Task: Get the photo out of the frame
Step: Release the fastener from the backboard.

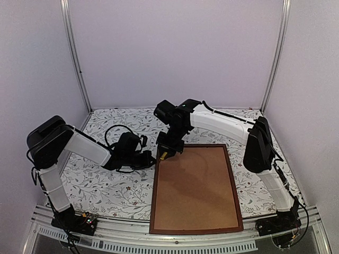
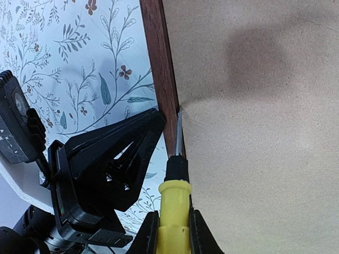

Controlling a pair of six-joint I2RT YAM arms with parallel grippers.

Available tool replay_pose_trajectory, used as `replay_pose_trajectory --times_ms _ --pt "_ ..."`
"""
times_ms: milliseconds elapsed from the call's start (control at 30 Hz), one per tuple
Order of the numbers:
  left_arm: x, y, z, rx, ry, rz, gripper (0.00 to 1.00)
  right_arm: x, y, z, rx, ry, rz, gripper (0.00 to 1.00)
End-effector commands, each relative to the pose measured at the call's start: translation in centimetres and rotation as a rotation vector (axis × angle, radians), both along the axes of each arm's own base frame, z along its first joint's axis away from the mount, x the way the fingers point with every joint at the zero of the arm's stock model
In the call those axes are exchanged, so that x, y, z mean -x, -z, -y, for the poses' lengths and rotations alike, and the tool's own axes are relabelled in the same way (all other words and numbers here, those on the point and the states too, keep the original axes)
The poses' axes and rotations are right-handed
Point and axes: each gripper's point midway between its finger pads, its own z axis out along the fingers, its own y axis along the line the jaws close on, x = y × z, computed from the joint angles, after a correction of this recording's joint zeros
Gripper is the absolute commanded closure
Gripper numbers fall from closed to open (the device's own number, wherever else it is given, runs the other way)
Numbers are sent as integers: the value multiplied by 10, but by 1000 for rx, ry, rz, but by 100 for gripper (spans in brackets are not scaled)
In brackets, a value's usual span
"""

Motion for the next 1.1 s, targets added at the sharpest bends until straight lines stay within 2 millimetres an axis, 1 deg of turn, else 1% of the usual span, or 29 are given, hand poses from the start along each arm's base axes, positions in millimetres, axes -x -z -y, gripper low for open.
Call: replay_pose_trajectory --times_ms 0,133,333,500,667,767,900,1067 --pt "83 43 15 -5 246 -261 100 3 -35 -133 -519 -193 151 100" --pt "83 44 15 -5 252 -261 100 5 -29 -136 -523 -193 134 100" --pt "83 45 16 -6 254 -266 100 6 -31 -137 -531 -193 134 100" --pt "83 47 16 -12 253 -278 100 7 -31 -133 -520 -206 146 100" --pt "84 46 10 -43 239 -286 100 13 -30 -130 -510 -233 155 100" --pt "84 45 6 -62 225 -289 100 13 -29 -126 -500 -243 167 100" --pt "83 40 3 -78 211 -289 100 14 -34 -118 -483 -259 198 100" --pt "77 32 2 -102 190 -279 100 18 -36 -99 -438 -278 240 100"
